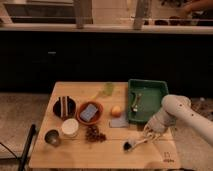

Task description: Place brush in table surface

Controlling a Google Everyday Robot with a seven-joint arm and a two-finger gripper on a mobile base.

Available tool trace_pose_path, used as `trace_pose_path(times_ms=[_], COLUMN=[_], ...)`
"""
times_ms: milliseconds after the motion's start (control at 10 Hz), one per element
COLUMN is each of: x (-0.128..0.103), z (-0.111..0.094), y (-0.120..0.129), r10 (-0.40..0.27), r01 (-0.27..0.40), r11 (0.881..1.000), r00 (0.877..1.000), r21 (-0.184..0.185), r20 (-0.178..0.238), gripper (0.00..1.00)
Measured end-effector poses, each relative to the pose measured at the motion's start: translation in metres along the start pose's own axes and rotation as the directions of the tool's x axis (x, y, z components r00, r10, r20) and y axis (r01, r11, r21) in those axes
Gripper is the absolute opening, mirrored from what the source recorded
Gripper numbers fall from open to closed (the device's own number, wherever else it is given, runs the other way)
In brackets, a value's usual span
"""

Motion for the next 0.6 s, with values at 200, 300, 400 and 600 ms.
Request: trace_pose_path(times_ms=[200,300,400,600], x=[0.0011,0.0021,0.0033,0.0057], z=[-0.0010,-0.0010,-0.0015,-0.0023], y=[0.0022,0.0045,0.0064,0.0103], r10=[0.003,0.006,0.007,0.012], r01=[-0.003,-0.006,-0.007,-0.012], r11=[1.000,1.000,1.000,1.000], r00=[1.000,1.000,1.000,1.000], r21=[0.000,0.002,0.005,0.012], r20=[0.002,0.003,0.004,0.006], gripper=[0.36,0.47,0.55,0.73])
